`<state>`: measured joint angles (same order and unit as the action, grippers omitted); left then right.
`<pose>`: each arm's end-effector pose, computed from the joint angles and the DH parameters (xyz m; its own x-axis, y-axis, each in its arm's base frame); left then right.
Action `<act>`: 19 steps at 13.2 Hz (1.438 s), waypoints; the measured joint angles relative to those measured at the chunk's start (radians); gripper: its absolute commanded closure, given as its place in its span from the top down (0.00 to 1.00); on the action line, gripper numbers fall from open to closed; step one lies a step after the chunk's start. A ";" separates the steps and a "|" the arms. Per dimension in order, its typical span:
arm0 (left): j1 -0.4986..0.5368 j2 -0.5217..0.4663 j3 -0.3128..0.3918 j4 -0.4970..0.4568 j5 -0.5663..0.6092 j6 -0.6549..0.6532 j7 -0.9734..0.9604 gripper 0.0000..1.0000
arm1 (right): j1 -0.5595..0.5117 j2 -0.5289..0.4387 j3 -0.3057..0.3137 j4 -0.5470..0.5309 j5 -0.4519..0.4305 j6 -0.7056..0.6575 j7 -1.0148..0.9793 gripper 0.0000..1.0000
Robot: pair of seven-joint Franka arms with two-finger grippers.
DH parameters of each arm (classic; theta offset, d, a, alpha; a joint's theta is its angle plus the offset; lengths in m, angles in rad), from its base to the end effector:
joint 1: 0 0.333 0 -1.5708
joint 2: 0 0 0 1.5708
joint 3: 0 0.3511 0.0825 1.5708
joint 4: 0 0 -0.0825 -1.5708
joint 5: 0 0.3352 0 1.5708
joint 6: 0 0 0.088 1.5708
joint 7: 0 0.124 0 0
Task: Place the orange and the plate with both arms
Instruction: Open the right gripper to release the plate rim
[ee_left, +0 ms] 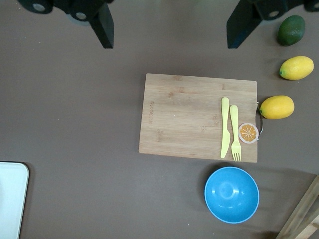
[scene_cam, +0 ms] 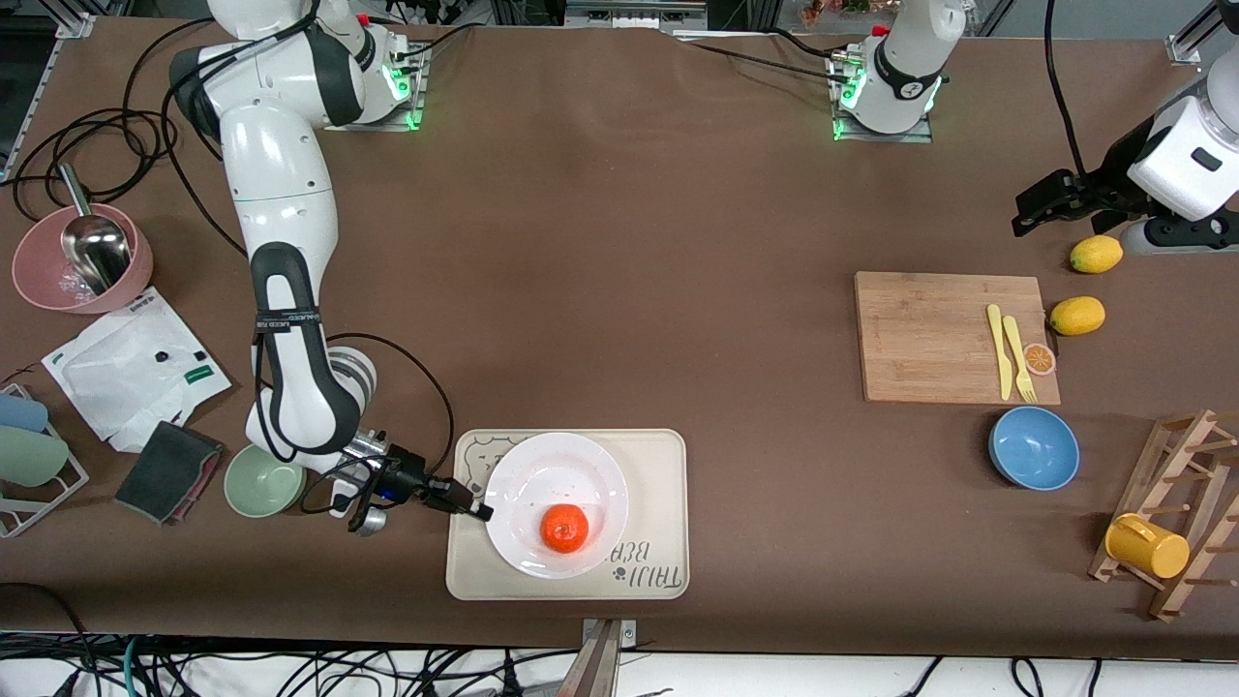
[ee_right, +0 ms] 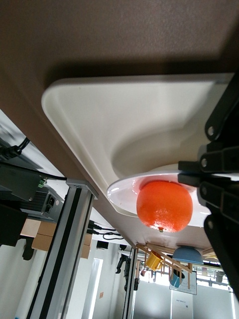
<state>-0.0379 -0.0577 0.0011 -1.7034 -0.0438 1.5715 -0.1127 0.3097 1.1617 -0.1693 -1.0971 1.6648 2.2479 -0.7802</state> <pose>0.4806 -0.0231 0.6154 0.9940 0.0759 -0.0786 0.0788 -0.9963 0.0351 0.7564 0.2014 0.1578 0.9352 -0.2620 0.2382 0.0765 -0.5073 -0.8584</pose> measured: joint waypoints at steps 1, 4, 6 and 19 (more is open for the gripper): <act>0.000 0.000 0.000 0.000 0.000 0.000 0.000 1.00 | 0.000 0.000 0.000 0.000 0.000 0.000 0.002 1.00; 0.000 0.000 0.000 0.000 0.000 0.000 0.000 1.00 | -0.001 0.000 0.000 0.007 0.000 0.000 0.007 1.00; 0.000 0.000 0.000 0.000 0.000 0.000 0.000 1.00 | -0.001 0.000 0.000 0.015 -0.001 -0.002 0.010 1.00; -0.001 0.000 0.000 0.000 0.000 0.000 0.000 1.00 | 0.003 -0.089 -0.011 0.058 -0.475 -0.065 0.237 1.00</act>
<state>-0.0385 -0.0576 0.0011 -1.7034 -0.0438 1.5714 -0.1127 0.3128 1.0723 -0.1799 -1.0390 1.1899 2.1826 -0.5436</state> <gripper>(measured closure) 0.000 0.000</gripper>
